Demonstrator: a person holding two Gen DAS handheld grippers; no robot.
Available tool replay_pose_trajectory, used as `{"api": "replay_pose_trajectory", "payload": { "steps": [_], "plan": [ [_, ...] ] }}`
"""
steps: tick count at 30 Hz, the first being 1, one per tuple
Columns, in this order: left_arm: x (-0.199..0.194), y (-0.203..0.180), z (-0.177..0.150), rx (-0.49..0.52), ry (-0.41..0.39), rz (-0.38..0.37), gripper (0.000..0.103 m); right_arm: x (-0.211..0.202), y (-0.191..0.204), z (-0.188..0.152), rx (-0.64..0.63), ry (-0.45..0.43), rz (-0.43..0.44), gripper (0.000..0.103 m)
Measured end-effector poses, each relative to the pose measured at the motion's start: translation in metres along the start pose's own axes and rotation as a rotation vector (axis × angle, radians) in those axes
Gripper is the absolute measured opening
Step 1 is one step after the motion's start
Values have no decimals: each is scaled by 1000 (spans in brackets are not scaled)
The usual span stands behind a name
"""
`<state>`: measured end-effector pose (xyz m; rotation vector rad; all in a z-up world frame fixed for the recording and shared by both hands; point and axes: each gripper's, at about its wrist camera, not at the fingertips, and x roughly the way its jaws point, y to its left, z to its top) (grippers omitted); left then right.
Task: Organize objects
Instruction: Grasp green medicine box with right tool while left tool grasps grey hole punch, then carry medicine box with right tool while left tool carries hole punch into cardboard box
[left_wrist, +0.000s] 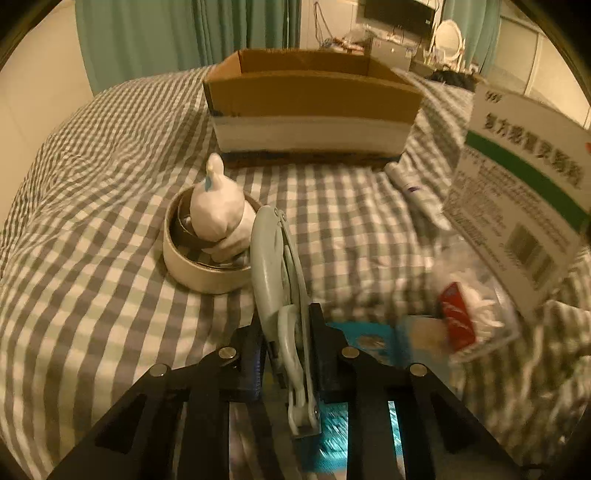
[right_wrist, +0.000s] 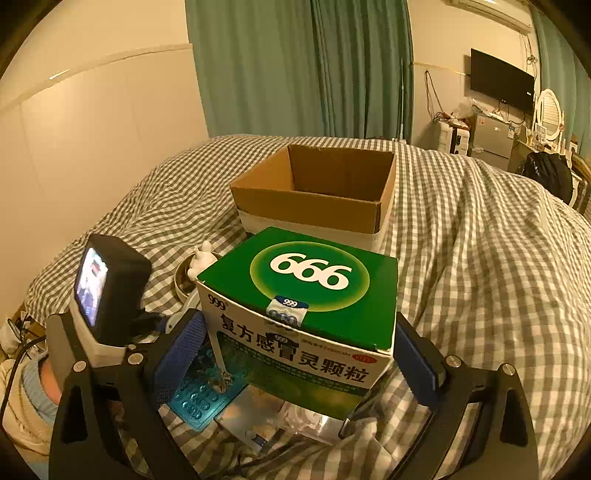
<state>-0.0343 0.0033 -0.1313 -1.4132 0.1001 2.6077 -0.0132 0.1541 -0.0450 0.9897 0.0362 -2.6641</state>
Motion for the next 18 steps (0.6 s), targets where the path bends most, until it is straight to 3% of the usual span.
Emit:
{"api": "replay_pose_trajectory", "payload": {
  "steps": [10,11,12,13,16,18],
  "plan": [
    [-79,-2,23,11,-189,-10,21,-40,12,13,-55,-90,-19,97],
    [-86,-5,33,13,-212,-10,21,-45,12,18,-68,-107,-20,84],
    [-91,-8,42,15,-230,-14,21,-46,12,24,-80,-109,-16,49],
    [-97,-9,50,18,-249,-18,21,-47,12,30,-90,-103,-12,41],
    [-106,-12,74,30,-296,-15,21,-45,10,46,-110,-103,-30,37],
    [-103,-8,85,25,-306,4,21,-31,9,50,-125,-70,-31,24]
  ]
}}
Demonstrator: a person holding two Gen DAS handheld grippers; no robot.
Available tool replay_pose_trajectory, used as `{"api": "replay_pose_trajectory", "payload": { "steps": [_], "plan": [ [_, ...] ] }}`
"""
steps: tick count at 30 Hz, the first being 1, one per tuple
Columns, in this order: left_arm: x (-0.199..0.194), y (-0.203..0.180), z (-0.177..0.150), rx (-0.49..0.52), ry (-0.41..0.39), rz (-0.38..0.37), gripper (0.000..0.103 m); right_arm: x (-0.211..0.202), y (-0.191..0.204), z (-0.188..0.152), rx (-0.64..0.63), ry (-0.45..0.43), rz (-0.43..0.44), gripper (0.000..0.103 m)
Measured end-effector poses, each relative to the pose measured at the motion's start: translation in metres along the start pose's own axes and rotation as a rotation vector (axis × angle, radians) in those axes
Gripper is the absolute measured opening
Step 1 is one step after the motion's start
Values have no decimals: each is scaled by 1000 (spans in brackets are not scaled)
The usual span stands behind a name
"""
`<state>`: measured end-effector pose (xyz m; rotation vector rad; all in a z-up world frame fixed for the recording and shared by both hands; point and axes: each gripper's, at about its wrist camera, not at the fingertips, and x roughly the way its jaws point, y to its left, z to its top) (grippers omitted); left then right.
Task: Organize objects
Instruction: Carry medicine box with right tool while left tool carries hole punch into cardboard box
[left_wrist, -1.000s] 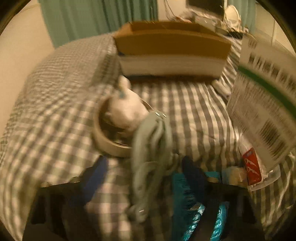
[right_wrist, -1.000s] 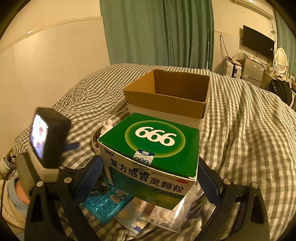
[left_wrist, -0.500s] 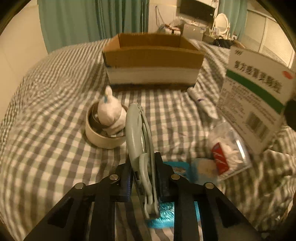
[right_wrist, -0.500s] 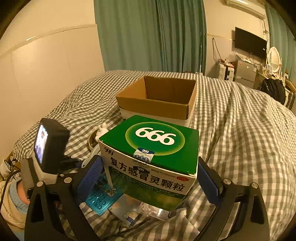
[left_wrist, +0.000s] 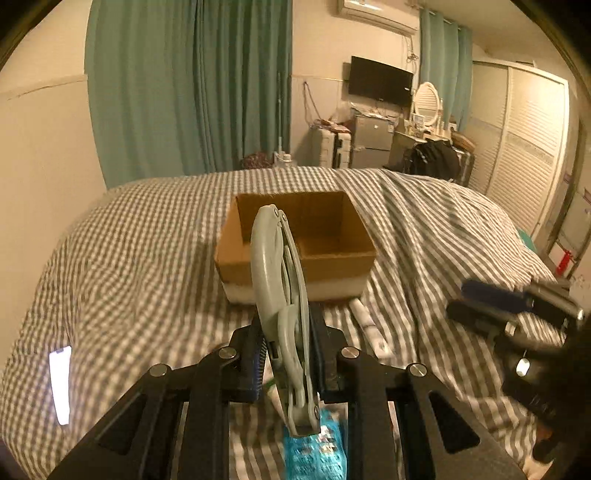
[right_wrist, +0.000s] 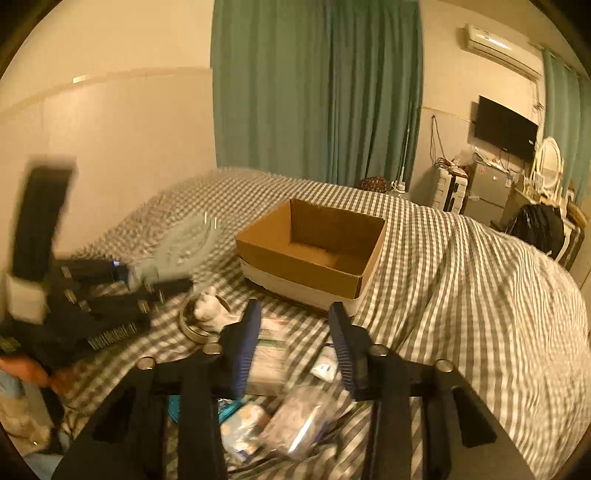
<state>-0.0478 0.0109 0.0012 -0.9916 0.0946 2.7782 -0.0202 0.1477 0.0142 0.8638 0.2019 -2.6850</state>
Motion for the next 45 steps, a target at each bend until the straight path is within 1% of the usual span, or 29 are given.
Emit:
{"api": "replay_pose_trajectory", "payload": {
  "steps": [2,4,5,6,7,9,10,13,15,17,22,23,24,25,28,30,34,36,38,41,45],
  "plan": [
    [9,3,1,5,4,32,21,7,-3,-2,17,16,9,24],
    [20,8,-7,-6,34,46,21,15,-3,-8,30,32,36,27],
    [28,12,-13,-19,58,54,21,19,-3,-12,42,43,51,43],
    [34,15,-18,-27,77,62,21,25,-1,-17,52,59,64,68],
    [40,20,-24,-33,94,72,21,30,1,-21,59,76,78,76],
    [46,29,-38,-48,121,97,21,42,9,-28,55,115,128,77],
    [50,33,-45,-59,137,104,21,46,15,-31,46,134,137,78],
    [55,40,-58,-79,159,116,21,61,34,-36,21,181,137,83],
    [56,43,-66,-84,162,117,21,72,43,-37,9,216,102,86],
    [56,45,-70,-86,162,106,21,85,46,-40,11,259,49,86],
    [59,46,-74,-89,167,79,21,112,45,-52,42,344,40,86],
    [60,46,-74,-89,167,74,21,115,43,-54,49,345,49,82],
    [60,45,-72,-89,165,71,21,116,43,-54,51,343,65,76],
    [59,45,-70,-90,161,68,21,115,45,-52,47,338,62,76],
    [55,45,-56,-81,136,59,21,102,44,-42,30,274,60,75],
    [52,44,-39,-67,101,53,21,88,38,-26,17,217,51,75],
    [50,42,5,-41,21,44,21,63,21,14,-11,90,5,75],
    [54,39,30,-26,-23,47,21,59,10,36,-16,37,-19,75],
    [62,37,55,-21,-47,35,21,59,-1,55,-14,-8,-36,75],
    [84,33,86,-15,-53,23,21,71,-20,81,0,-52,-52,75],
    [126,29,107,-19,-23,-18,21,99,-46,100,35,-51,-40,75]
  ]
}}
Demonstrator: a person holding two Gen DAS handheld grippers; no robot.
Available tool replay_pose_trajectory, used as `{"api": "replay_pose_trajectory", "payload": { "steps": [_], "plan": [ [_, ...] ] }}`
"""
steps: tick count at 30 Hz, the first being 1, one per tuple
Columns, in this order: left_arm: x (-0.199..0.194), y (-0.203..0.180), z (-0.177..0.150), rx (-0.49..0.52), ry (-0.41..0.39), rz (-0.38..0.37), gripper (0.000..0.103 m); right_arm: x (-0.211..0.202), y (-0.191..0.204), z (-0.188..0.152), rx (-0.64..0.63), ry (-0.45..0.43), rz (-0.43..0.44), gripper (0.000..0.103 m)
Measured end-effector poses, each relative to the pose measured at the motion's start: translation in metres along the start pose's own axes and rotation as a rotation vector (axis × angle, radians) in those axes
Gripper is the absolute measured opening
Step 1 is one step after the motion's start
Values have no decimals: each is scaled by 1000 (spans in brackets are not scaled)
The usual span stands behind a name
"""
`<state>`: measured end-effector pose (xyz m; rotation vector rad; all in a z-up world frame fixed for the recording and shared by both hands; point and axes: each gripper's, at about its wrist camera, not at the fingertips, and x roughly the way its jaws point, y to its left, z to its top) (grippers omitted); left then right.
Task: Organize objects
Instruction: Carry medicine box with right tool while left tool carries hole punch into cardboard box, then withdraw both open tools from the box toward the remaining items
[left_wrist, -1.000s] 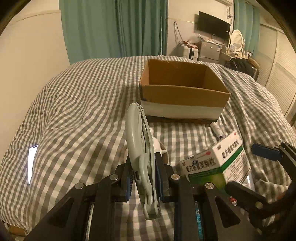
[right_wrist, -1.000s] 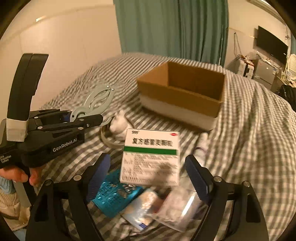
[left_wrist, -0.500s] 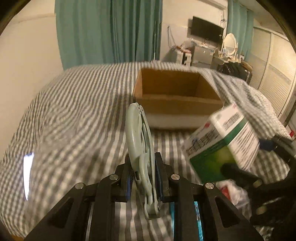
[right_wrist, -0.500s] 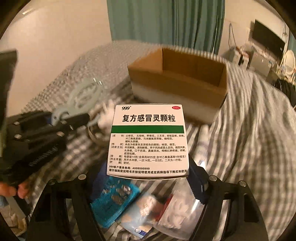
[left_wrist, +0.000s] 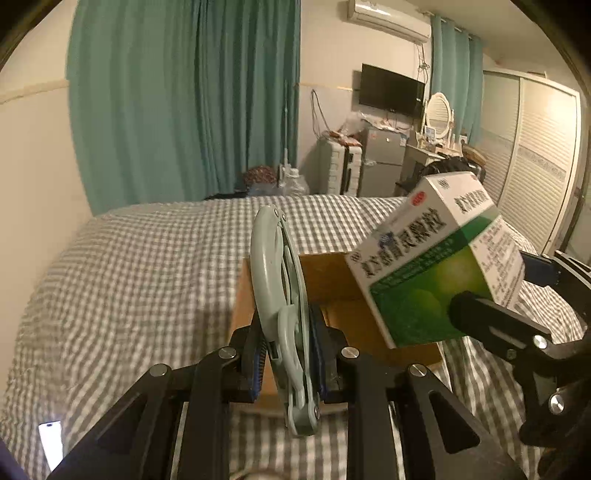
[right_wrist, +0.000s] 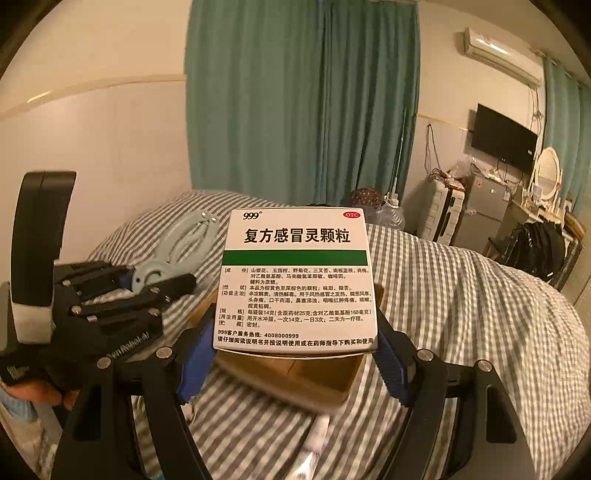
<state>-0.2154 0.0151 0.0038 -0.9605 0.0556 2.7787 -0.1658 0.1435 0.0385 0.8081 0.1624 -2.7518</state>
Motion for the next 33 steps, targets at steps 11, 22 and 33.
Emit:
{"api": "replay_pose_trajectory", "payload": {
  "steps": [11,22,33],
  "plan": [
    [106,-10,-23,52,166,-62,23,127,-40,-8,79,180,-7,78],
    [41,-4,14,-19,13,35,83,86,-56,10,116,49,-66,101],
    [-107,-5,47,-1,-236,114,103,-79,-46,58,69,-257,-163,102]
  ]
}}
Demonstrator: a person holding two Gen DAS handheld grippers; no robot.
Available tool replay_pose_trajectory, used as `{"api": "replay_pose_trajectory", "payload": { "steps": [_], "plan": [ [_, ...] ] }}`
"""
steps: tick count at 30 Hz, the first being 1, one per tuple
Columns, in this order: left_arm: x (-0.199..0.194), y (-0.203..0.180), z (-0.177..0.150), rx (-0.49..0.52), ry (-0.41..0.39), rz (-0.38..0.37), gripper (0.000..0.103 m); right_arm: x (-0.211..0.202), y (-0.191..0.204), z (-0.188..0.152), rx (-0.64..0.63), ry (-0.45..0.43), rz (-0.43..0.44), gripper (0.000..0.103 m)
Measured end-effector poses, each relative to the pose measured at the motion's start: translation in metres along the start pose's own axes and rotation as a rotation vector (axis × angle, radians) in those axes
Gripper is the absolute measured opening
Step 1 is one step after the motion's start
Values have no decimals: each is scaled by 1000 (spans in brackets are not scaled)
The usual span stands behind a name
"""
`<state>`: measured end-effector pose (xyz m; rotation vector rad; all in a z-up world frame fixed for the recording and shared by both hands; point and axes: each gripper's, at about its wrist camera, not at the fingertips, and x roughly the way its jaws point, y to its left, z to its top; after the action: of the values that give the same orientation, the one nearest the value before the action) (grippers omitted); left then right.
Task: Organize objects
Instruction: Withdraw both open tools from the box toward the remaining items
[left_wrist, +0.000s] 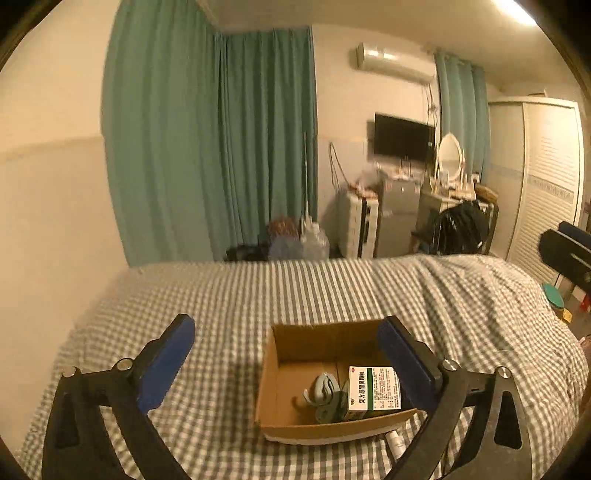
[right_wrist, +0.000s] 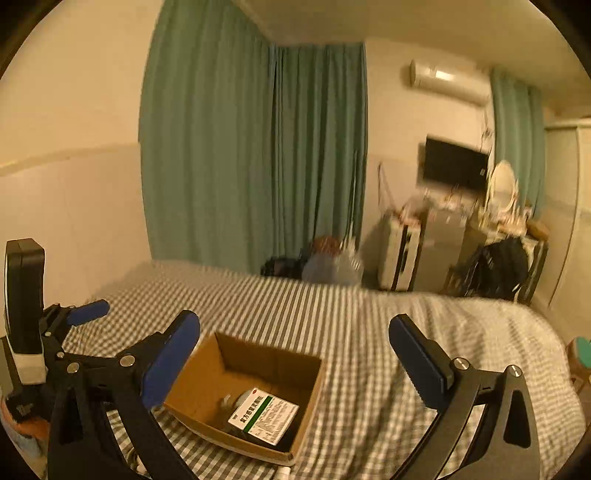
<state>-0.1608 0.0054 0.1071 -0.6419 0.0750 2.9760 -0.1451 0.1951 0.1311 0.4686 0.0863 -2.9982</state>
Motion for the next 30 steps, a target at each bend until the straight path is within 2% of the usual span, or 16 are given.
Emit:
{"api": "replay_pose_trajectory", "payload": {
  "steps": [4,7,10,13,16,18,24,28,30],
  "plan": [
    [-51,9,0,-4,-56,18,103,-68,8,6,-20,-78,-32,103],
    [-74,17,-8,-12,-61,30,103,-104,10,5,-40,-109,-57,103],
    [-91,22,-25,-17,-49,34,103,-126,15,-7,-52,-88,-49,103],
    [-95,25,-53,-22,-9,40,103,-130,20,-35,-57,-26,-31,103],
    [-87,22,-82,-15,30,64,103,-122,24,-66,-54,29,-21,103],
    [-71,22,-104,-28,85,64,103,-109,27,-91,-51,75,-11,103],
    [-3,16,-176,-36,291,74,103,-40,29,-159,15,300,56,102],
    [36,7,-221,-15,416,72,103,1,32,-193,4,419,58,102],
    [51,3,-237,18,478,95,103,19,31,-206,-6,468,48,102]
  ]
}}
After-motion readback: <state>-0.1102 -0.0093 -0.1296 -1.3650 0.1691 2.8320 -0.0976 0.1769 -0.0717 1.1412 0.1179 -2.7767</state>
